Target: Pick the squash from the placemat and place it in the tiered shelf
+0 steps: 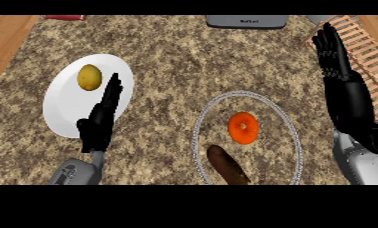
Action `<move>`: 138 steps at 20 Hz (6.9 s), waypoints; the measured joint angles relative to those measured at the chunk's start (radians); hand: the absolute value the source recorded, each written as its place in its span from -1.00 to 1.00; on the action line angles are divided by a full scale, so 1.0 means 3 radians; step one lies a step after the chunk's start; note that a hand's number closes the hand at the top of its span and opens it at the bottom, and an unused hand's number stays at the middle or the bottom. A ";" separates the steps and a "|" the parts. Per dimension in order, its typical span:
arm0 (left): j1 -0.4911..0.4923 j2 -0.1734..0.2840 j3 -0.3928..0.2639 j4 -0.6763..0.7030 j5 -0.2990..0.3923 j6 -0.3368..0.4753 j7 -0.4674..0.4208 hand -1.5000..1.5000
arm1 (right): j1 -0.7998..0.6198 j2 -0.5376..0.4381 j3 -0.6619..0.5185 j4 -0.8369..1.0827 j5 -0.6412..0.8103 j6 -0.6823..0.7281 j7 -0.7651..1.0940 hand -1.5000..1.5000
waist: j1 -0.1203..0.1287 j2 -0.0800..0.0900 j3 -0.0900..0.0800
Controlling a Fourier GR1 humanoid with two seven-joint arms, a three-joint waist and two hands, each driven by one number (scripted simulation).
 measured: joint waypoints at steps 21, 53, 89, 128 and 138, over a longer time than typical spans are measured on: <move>0.0191 0.0378 0.0439 -0.0006 0.0586 -0.0562 0.1098 0.00 | 0.0211 -0.1133 -0.0211 0.0317 -0.0006 0.1352 0.0960 -1.00 | -0.0110 -0.0045 0.0004; 0.0279 0.0312 0.0629 -0.0086 0.0413 -0.0758 0.1232 0.00 | -0.1014 -0.0023 0.1494 -0.0324 0.1245 0.1438 0.4308 -1.00 | -0.0076 -0.0043 0.0006; 0.0393 0.0053 0.0928 -0.0157 0.0073 -0.0946 0.1235 0.00 | -0.0460 0.0666 0.1343 0.0611 0.2905 0.1324 0.3804 -1.00 | -0.0087 -0.0048 0.0019; 0.0344 -0.0032 0.1067 -0.0211 -0.0053 -0.1072 0.1445 0.00 | -0.1912 0.0976 -0.0470 0.1031 0.4530 0.0341 0.4679 1.00 | -0.0064 -0.0050 -0.0004; 0.0369 -0.0062 0.1076 -0.0213 -0.0102 -0.1025 0.1439 0.00 | -0.2863 0.0752 -0.1017 0.1122 0.5187 0.0809 0.4813 1.00 | -0.0086 -0.0059 0.0005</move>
